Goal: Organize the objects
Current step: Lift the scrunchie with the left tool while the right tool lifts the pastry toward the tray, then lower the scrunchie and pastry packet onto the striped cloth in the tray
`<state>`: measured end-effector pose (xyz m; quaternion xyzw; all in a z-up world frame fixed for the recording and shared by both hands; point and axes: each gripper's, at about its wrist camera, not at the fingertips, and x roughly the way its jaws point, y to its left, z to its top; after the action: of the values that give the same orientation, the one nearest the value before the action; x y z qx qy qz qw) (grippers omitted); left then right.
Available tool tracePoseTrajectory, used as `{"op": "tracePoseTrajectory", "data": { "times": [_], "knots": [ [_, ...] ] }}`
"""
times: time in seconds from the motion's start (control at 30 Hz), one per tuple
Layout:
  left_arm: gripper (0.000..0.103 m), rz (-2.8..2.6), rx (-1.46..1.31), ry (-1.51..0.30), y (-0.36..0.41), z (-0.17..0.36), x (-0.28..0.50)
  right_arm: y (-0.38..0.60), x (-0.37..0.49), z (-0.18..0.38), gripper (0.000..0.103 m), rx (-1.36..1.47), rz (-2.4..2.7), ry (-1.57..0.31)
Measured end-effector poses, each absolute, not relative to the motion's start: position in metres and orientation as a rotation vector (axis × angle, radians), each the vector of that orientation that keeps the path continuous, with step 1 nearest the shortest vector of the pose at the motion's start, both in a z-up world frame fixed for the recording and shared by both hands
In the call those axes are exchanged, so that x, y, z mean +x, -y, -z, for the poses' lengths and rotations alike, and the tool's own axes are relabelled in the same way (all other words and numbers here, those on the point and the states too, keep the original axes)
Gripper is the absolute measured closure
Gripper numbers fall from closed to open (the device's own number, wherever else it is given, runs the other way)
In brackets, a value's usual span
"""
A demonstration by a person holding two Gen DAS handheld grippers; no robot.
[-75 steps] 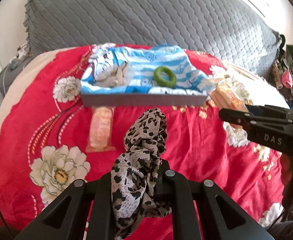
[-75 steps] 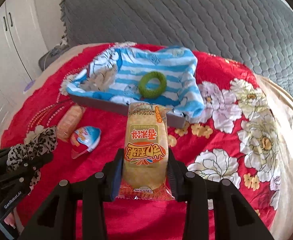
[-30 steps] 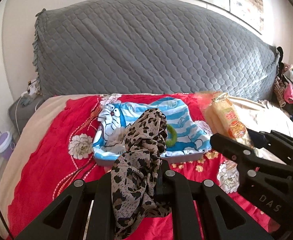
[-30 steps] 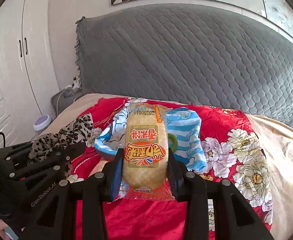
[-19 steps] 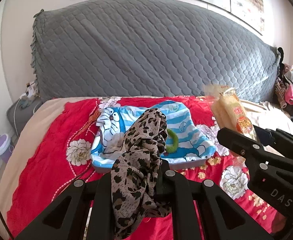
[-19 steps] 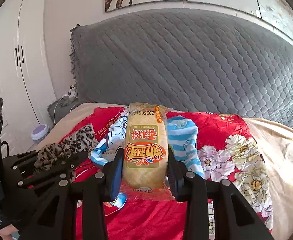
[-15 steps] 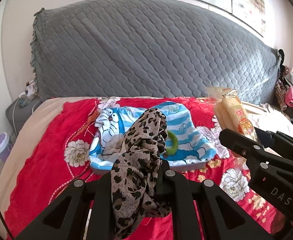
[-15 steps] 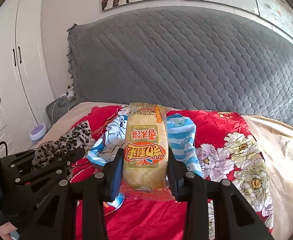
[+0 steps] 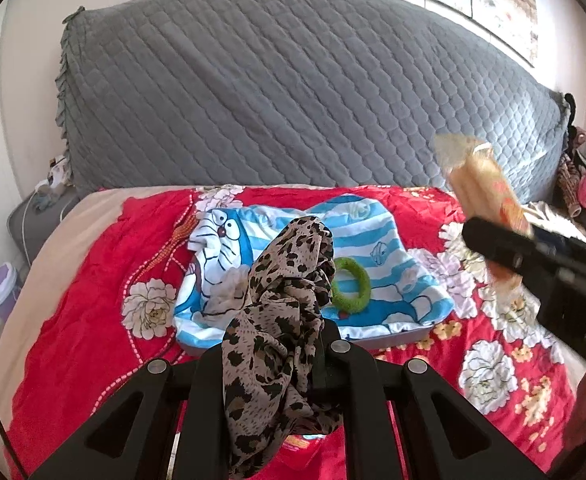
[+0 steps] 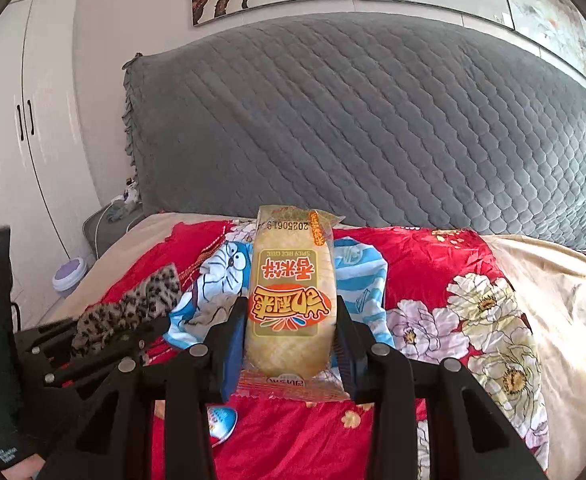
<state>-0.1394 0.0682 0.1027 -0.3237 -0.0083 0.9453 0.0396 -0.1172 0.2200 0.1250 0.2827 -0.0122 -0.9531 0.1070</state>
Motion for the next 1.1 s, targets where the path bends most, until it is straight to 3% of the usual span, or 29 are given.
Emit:
{"op": "tracePoseTrajectory", "data": {
  "times": [1.1],
  "knots": [
    [0.091, -2.881, -1.101, -0.004, -0.068, -0.041, -0.229, -0.222, -0.190, -0.067, 0.064, 0.852, 2.807, 0.062]
  ]
}}
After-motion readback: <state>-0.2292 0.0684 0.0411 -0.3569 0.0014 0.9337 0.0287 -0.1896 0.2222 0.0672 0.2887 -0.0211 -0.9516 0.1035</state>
